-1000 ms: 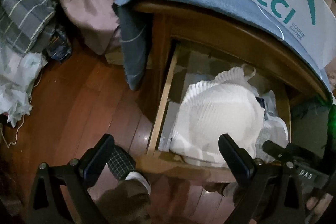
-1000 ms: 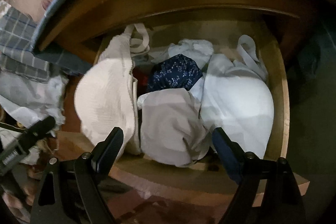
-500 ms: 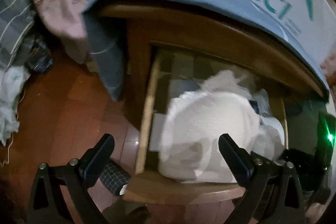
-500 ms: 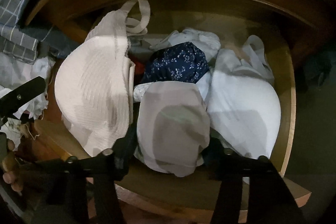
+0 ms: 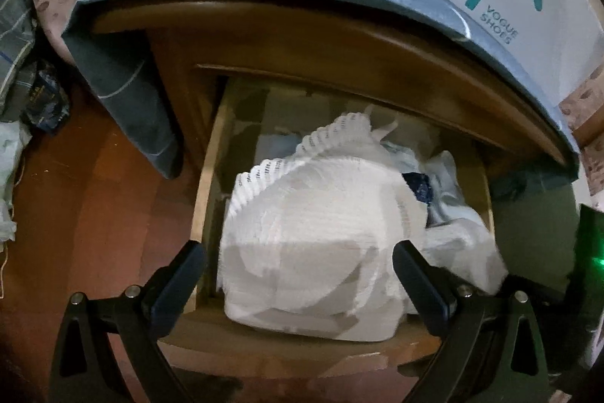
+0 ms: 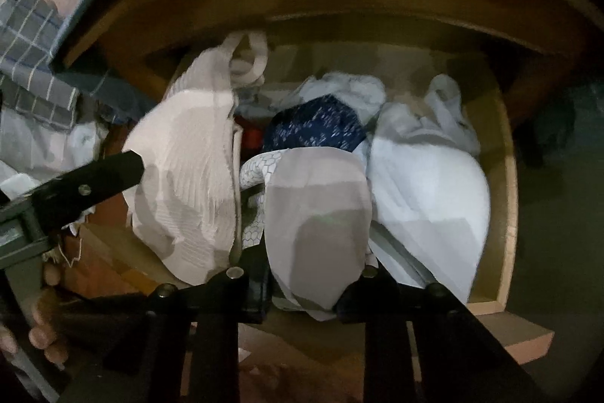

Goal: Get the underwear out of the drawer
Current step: 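Grasp the white lace bra with the left tool while the right tool grasps pink-grey panties, then carry the pink-grey panties into the white shoe box with the right tool while left holds bra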

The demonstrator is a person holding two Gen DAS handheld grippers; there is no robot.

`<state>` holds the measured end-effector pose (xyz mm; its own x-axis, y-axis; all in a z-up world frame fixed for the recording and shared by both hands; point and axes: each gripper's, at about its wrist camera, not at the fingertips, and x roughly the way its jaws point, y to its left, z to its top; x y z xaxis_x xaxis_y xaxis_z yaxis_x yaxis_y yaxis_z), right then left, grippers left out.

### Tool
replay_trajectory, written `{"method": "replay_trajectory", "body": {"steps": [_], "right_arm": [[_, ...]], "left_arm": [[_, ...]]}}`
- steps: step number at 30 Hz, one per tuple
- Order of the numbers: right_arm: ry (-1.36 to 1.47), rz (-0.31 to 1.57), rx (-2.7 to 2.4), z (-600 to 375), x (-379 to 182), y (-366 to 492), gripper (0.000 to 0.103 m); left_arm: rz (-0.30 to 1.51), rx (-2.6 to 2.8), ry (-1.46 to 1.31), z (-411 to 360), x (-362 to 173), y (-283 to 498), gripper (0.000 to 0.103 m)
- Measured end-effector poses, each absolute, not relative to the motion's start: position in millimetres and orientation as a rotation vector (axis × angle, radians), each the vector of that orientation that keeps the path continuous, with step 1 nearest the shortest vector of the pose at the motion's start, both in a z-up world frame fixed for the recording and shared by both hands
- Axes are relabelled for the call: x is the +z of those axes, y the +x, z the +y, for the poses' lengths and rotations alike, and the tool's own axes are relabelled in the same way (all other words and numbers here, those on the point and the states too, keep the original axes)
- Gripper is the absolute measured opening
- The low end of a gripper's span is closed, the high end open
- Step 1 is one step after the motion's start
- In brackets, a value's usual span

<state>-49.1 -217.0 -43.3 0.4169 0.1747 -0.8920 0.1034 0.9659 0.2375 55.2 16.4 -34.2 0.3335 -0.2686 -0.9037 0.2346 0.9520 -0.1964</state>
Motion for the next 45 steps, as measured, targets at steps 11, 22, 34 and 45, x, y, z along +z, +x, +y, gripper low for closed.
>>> {"method": "replay_trajectory", "body": {"steps": [11,22,34,45], "right_arm": [[0.319,1.076,0.004,-237,-26,-65,0.022],[0.363,1.094,0.022,-242,-34,-66,0.022],[0.319,1.096,0.032,-236,-33,-65,0.022],[0.265,1.034,0.0,-231,-20,-69,0.021]], "left_arm": [[1.222,-0.314,0.072,-9,-54,54,0.102],[1.327,-0.261,0.086,-21,-81,64,0.102],[1.356,-0.297,0.065,-11,-85,63,0.05],[1.276,-0.348,0.02,5,-60,48,0.036]]}}
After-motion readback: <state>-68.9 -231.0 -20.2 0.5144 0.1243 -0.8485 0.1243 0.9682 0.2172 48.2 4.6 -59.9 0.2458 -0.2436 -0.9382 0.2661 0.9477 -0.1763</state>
